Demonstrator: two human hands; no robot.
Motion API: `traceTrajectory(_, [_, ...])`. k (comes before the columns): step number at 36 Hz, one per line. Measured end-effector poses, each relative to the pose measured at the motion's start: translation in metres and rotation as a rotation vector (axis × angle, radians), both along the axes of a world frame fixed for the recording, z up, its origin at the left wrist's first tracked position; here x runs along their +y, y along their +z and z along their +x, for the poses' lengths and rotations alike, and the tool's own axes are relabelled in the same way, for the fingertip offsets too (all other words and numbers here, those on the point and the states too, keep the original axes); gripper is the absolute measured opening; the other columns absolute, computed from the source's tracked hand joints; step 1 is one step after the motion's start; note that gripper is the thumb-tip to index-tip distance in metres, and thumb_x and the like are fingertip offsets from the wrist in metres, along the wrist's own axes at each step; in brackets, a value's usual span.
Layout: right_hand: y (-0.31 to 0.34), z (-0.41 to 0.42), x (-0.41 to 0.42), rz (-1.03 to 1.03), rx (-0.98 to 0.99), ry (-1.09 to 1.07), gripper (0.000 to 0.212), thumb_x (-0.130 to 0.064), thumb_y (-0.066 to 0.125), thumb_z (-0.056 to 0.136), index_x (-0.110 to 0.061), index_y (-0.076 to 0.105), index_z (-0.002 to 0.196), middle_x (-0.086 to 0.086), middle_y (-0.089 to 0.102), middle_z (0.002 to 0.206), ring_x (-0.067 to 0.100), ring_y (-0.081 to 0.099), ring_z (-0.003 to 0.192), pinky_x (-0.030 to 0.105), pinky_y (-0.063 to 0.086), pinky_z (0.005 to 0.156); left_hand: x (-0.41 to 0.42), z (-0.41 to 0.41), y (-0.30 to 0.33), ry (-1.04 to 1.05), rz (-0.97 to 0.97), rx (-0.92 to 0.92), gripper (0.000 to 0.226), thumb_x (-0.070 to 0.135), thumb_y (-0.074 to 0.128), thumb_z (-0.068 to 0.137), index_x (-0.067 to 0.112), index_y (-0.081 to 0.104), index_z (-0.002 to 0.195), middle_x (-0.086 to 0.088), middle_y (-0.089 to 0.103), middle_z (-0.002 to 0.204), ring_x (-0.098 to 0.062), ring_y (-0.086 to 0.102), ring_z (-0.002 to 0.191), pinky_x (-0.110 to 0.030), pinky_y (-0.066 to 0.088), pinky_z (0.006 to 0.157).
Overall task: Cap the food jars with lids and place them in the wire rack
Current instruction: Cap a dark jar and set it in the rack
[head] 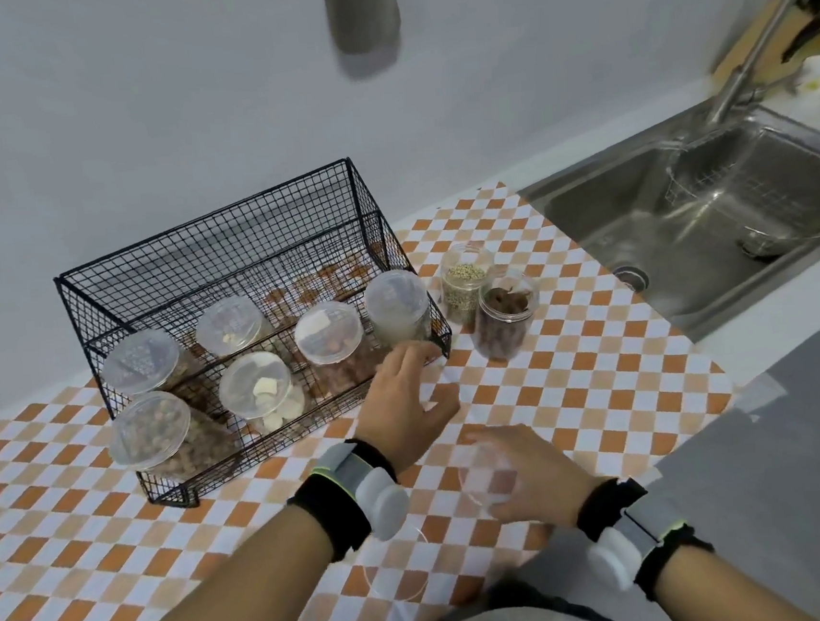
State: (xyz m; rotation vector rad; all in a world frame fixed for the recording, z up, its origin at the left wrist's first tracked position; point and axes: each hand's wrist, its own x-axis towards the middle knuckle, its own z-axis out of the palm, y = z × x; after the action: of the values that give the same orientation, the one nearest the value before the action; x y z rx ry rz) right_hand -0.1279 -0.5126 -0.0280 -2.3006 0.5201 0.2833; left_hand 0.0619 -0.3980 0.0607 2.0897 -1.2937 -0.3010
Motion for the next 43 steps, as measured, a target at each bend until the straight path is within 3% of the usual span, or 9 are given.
traceTrajectory(4, [-0.009,-0.009,-0.022,0.046,-0.015,-0.125,0.080,-0.058,0.075,0.079,-0.050,0.034,0.148,-0.028,0.037,0.143,0.005,0.040,0.130,0.031,0.036,0.114,-0.030,-0.009,-0.001,0.053,0.035,0.134,0.057,0.034,0.070,0.092,0.015,0.046,0.139,0.002,0.050,0.133,-0.009,0.049,0.116,-0.011,0.031,0.088])
traceTrajectory(15, [0.005,-0.030,-0.077,0.122,-0.098,-0.308,0.079,-0.038,0.082,0.083,-0.063,0.029,0.136,-0.024,0.039,0.138,0.003,0.040,0.125,0.024,0.035,0.110,-0.099,-0.024,-0.018,0.146,0.181,0.370,0.084,0.042,0.076,0.086,0.018,0.028,0.150,-0.002,0.043,0.147,-0.020,0.049,0.128,-0.031,0.043,0.095])
traceTrajectory(19, [0.010,-0.036,-0.091,0.148,-0.128,-0.361,0.079,-0.031,0.079,0.087,-0.063,0.028,0.137,-0.040,0.030,0.132,-0.013,0.039,0.116,0.001,0.032,0.096,-0.118,-0.026,-0.027,0.206,0.201,0.461,0.089,0.042,0.081,0.082,0.018,0.028,0.149,-0.005,0.038,0.151,-0.023,0.045,0.132,-0.031,0.041,0.098])
traceTrajectory(24, [0.013,-0.034,-0.102,0.171,-0.182,-0.478,0.069,-0.032,0.081,0.086,-0.064,0.033,0.124,-0.043,0.031,0.126,-0.007,0.043,0.115,0.020,0.040,0.103,-0.136,-0.026,-0.033,0.284,0.173,0.570,0.097,0.037,0.087,0.077,0.015,0.027,0.150,-0.008,0.038,0.152,-0.027,0.044,0.135,-0.029,0.036,0.096])
traceTrajectory(28, [0.018,-0.036,-0.108,0.273,-0.251,-0.546,0.067,-0.025,0.083,0.083,-0.052,0.044,0.130,-0.028,0.043,0.131,0.003,0.050,0.120,0.031,0.051,0.101,-0.148,-0.022,-0.040,0.325,0.150,0.660,0.098,0.032,0.092,0.070,0.011,0.032,0.145,-0.007,0.046,0.143,-0.021,0.050,0.124,-0.030,0.042,0.096])
traceTrajectory(31, [0.027,-0.037,-0.111,0.336,-0.283,-0.592,0.064,-0.017,0.082,0.084,-0.045,0.046,0.129,-0.020,0.047,0.130,0.007,0.054,0.119,0.021,0.055,0.089,-0.157,-0.022,-0.048,0.361,0.110,0.622,0.106,0.054,0.095,0.047,0.022,0.042,0.133,-0.002,0.054,0.134,-0.022,0.055,0.123,-0.043,0.051,0.101])
traceTrajectory(35, [0.035,-0.036,-0.111,0.417,-0.322,-0.686,0.063,-0.013,0.083,0.084,-0.047,0.043,0.120,-0.018,0.046,0.125,0.005,0.054,0.112,0.006,0.051,0.075,-0.172,-0.005,-0.099,0.356,0.053,0.587,0.107,0.074,0.091,0.036,0.035,0.049,0.126,0.006,0.065,0.119,-0.019,0.065,0.109,-0.044,0.059,0.088])
traceTrajectory(40, [0.040,-0.039,-0.113,0.487,-0.378,-0.732,0.069,-0.018,0.084,0.084,-0.060,0.046,0.124,-0.021,0.046,0.134,0.003,0.055,0.117,0.007,0.052,0.077,-0.176,-0.004,-0.101,0.336,0.021,0.543,0.103,0.067,0.095,0.040,0.040,0.047,0.127,0.009,0.066,0.117,-0.017,0.067,0.106,-0.045,0.060,0.085])
traceTrajectory(43, [0.044,-0.041,-0.111,0.483,-0.403,-0.765,0.060,-0.017,0.083,0.085,-0.053,0.053,0.122,-0.021,0.049,0.135,0.002,0.056,0.115,0.005,0.050,0.078,-0.170,-0.016,-0.074,0.344,0.016,0.515,0.098,0.063,0.095,0.044,0.042,0.044,0.125,0.012,0.065,0.118,-0.014,0.065,0.106,-0.043,0.059,0.088])
